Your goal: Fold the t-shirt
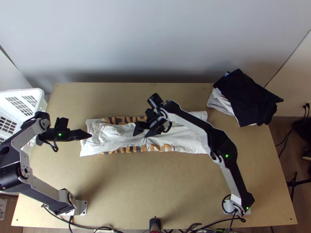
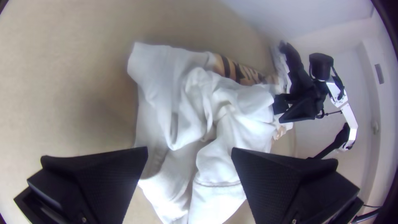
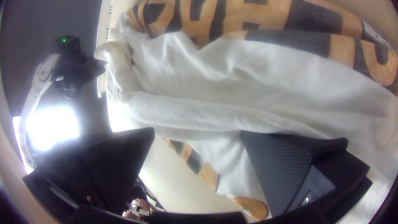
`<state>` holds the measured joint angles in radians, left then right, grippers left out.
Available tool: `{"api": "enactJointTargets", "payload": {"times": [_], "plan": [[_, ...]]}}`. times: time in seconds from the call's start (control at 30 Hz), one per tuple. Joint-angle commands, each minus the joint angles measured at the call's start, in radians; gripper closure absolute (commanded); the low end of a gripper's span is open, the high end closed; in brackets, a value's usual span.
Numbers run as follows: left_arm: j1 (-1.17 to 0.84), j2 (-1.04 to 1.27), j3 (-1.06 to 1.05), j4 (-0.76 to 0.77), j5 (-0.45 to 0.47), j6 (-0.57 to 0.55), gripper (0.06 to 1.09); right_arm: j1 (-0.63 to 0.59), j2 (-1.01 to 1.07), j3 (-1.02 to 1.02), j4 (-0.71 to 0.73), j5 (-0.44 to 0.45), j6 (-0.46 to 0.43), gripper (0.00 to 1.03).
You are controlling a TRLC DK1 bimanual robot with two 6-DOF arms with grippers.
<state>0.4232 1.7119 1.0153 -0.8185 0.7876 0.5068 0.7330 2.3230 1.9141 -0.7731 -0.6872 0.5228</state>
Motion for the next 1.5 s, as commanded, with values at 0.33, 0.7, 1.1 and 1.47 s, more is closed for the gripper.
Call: {"api": "enactJointTargets", "payload": {"times": [0.33, 0.7, 1.1, 1.47], "plan": [[0.114, 0.029, 0.069, -0.082, -0.037, 0.085, 0.1, 0.009, -0.016, -0.018, -0.002, 0.006, -0.018, 0.05], [0.089, 0.068, 0.048, -0.168, -0.082, 0.145, 0.1, 0.022, -0.016, -0.01, -0.002, 0.009, -0.02, 0.05], [-0.009, 0.092, 0.072, -0.183, 0.07, 0.136, 0.1, 0.016, -0.02, -0.015, -0.002, 0.018, -0.023, 0.05], [-0.064, 0.137, 0.118, -0.186, 0.16, 0.113, 0.1, 0.017, -0.019, -0.02, -0.002, 0.025, -0.029, 0.05]]}}
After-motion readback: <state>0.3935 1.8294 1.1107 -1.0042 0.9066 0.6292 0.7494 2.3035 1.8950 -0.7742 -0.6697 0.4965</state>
